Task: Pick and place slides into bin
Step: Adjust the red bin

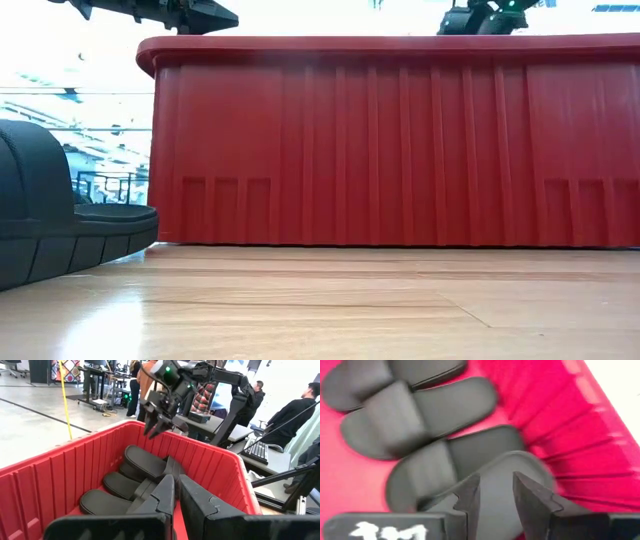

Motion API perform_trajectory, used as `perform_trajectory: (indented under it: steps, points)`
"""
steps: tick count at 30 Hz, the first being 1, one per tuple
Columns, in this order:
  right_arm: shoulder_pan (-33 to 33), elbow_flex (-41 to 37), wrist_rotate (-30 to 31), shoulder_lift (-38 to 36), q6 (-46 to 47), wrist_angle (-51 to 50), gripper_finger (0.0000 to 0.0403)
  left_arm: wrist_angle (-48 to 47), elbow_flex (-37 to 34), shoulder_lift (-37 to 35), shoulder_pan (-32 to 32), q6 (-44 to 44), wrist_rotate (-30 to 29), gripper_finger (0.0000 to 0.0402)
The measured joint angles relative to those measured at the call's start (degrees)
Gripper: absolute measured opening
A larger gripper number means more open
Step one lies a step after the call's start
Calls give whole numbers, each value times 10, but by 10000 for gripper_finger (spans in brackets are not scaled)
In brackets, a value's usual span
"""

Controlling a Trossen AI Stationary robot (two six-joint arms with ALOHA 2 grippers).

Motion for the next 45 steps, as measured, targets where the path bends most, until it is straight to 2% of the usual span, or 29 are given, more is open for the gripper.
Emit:
perform_trajectory:
  steps: [3, 7, 10, 14, 18, 26, 35, 39, 45]
  points:
    - [0, 0, 65, -14, -5, 12, 75, 0, 0, 0, 0, 0, 0, 24]
    - [-9, 0, 181, -25, -2, 12, 12, 0, 0, 0, 0, -7, 0, 24]
    - [-23, 0, 258, -33, 32, 16, 8, 0, 0, 0, 0, -8, 0, 24]
    - [-53, 0, 263, -39, 87, 15, 2, 0, 0, 0, 0, -9, 0, 24]
    - [-79, 0, 263, -38, 132, -29, 1, 0, 0, 0, 0, -11, 0, 24]
    - [-83, 0, 266, -37, 157, -8, 0, 0, 0, 0, 0, -15, 0, 24]
    - [-84, 0, 410, 4, 170, 3, 0, 0, 0, 0, 0, -17, 0, 24]
    - [-86, 0, 419, 19, 192, -7, 0, -1, 0, 0, 0, -23, 0, 24]
    - [-96, 0, 399, 33, 213, -31, 0, -1, 0, 0, 0, -24, 0, 24]
